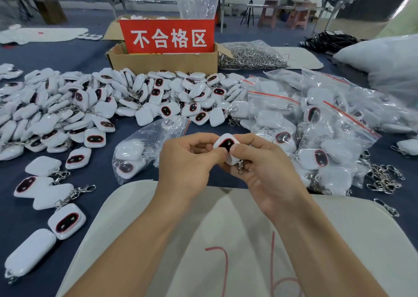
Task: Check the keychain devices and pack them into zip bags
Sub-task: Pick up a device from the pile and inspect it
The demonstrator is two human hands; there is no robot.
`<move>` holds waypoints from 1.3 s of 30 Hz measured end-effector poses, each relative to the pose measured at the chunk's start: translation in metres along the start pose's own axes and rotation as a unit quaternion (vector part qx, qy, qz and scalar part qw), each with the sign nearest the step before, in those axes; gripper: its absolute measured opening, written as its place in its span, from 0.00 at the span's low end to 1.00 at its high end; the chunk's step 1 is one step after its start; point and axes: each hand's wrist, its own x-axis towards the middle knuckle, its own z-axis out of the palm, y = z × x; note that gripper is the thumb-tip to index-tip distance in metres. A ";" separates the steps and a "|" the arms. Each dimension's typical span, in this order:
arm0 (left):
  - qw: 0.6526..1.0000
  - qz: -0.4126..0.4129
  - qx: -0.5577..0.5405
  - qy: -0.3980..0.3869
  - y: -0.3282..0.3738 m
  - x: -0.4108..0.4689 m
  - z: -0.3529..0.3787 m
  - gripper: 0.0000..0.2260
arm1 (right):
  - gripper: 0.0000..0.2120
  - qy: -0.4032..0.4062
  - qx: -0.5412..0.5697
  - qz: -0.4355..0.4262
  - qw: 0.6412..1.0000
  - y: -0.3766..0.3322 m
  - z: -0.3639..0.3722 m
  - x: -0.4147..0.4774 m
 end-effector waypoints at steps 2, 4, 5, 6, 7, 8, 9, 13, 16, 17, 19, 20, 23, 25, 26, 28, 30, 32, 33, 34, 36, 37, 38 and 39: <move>1.000 -0.004 0.002 -0.004 0.000 0.002 -0.001 0.10 | 0.10 -0.005 -0.002 0.001 1.000 -0.001 0.000 0.000; 1.000 -0.006 -0.002 -0.018 0.001 0.003 -0.002 0.10 | 0.09 -0.006 0.001 0.003 1.000 -0.001 -0.001 0.000; 1.000 -0.004 -0.005 -0.027 0.002 0.003 -0.002 0.10 | 0.08 -0.004 0.002 0.003 1.000 -0.002 -0.001 0.000; 0.999 -0.001 -0.009 -0.037 0.003 0.003 -0.003 0.10 | 0.08 0.000 0.001 0.004 1.000 -0.002 -0.001 0.000; 0.999 0.004 -0.013 -0.046 0.003 0.003 -0.003 0.10 | 0.07 0.003 0.000 0.005 1.000 -0.002 -0.001 0.000; 0.998 0.008 -0.015 -0.054 0.004 0.002 -0.004 0.10 | 0.07 0.006 -0.003 0.007 1.000 -0.002 -0.001 -0.001; 0.998 0.012 -0.015 -0.059 0.004 0.002 -0.004 0.10 | 0.06 0.010 -0.008 0.008 1.000 -0.002 -0.001 -0.001; 0.998 0.017 0.007 -0.052 0.002 0.001 -0.003 0.11 | 0.05 0.058 -0.066 -0.004 0.996 -0.002 0.000 -0.003; 0.998 0.017 0.031 -0.049 0.000 0.001 -0.001 0.11 | 0.08 0.091 -0.084 -0.019 0.992 -0.001 0.003 -0.003; 0.998 0.016 0.034 -0.052 0.000 0.001 -0.001 0.10 | 0.10 0.098 -0.084 -0.024 0.991 0.000 0.003 -0.003; 0.998 0.015 0.034 -0.055 0.000 0.000 0.000 0.09 | 0.12 0.109 -0.080 -0.029 0.990 0.001 0.004 -0.002; 0.998 0.015 0.033 -0.054 0.001 0.001 0.000 0.09 | 0.12 0.110 -0.079 -0.028 0.990 0.002 0.004 -0.001; 0.998 0.013 0.033 -0.045 0.001 0.001 0.001 0.09 | 0.08 0.085 -0.084 -0.012 0.993 0.002 0.004 0.000; 0.999 0.008 0.033 -0.031 0.000 0.002 0.001 0.10 | 0.07 0.068 -0.091 -0.001 0.993 0.002 0.005 0.001; 0.999 0.003 0.036 -0.020 0.000 0.002 0.000 0.11 | 0.07 0.063 -0.097 0.002 0.993 0.002 0.006 0.000; 0.999 -0.009 0.046 0.001 -0.002 0.003 0.000 0.14 | 0.07 0.056 -0.104 0.006 0.993 0.002 0.007 0.000; 0.999 -0.016 0.050 0.008 -0.002 0.003 0.000 0.13 | 0.07 0.053 -0.109 0.007 0.993 0.003 0.009 -0.001; 0.999 -0.019 0.049 -0.006 0.000 0.003 0.000 0.10 | 0.06 0.060 -0.116 0.003 0.991 0.003 0.009 -0.001; 0.998 -0.018 0.051 -0.017 0.001 0.003 -0.001 0.09 | 0.07 0.067 -0.117 0.002 0.991 0.004 0.009 -0.001; 0.998 -0.017 0.054 -0.030 0.001 0.003 -0.001 0.09 | 0.07 0.076 -0.117 0.001 0.990 0.004 0.008 0.000; 0.996 -0.010 0.063 -0.058 0.002 0.003 -0.002 0.08 | 0.06 0.091 -0.114 -0.001 0.989 0.005 0.007 0.001; 0.996 -0.008 0.067 -0.065 0.001 0.003 -0.003 0.08 | 0.06 0.097 -0.113 -0.003 0.989 0.005 0.006 0.001; 0.995 -0.006 0.069 -0.068 0.001 0.002 -0.003 0.09 | 0.07 0.102 -0.111 -0.006 0.989 0.006 0.006 0.001; 0.995 -0.004 0.070 -0.068 0.001 0.002 -0.003 0.09 | 0.07 0.106 -0.108 -0.009 0.988 0.006 0.006 0.002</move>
